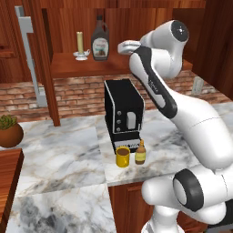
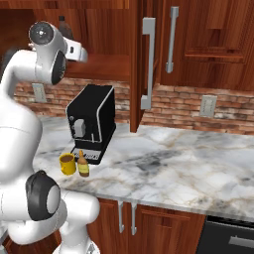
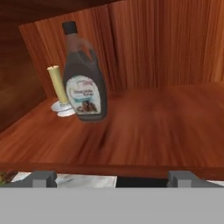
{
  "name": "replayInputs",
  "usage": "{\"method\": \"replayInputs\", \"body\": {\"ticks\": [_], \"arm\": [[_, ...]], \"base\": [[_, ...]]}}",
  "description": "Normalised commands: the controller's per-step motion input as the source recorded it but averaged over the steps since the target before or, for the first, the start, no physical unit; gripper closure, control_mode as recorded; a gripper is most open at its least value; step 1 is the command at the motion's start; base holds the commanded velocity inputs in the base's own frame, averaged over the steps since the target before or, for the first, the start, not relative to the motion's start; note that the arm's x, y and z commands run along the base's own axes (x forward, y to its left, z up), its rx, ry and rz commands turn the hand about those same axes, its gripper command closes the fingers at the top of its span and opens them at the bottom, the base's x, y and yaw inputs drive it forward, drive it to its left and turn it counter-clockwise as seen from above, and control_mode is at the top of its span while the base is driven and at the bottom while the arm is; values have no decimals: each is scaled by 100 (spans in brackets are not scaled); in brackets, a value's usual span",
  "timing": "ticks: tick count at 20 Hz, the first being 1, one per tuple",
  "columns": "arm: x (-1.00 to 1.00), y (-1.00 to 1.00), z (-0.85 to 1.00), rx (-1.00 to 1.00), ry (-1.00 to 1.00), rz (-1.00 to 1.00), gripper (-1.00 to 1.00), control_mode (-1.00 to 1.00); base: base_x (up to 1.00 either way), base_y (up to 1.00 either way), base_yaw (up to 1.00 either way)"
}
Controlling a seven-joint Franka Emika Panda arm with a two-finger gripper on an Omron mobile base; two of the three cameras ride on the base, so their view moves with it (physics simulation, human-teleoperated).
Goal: Pick the syrup bottle and honey bottle from the cabinet and place them next to the mug.
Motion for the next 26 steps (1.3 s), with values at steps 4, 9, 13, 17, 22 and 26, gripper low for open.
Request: {"method": "replayInputs", "body": {"ticks": [4,9,13,17,22,26], "arm": [[20,0,0,5,-1,9,-100,-100],[8,3,0,0,-4,2,-100,-100],[35,21,-3,-5,-1,0,-100,-100],[2,26,-19,-3,0,0,-100,-100],[19,6,-18,1,0,6,-100,-100],[48,-2,-15,0,-1,7,-100,-100]], "base": [[0,0,0],[0,0,0],[0,0,0],[0,0,0],[0,0,0],[0,0,0]]}}
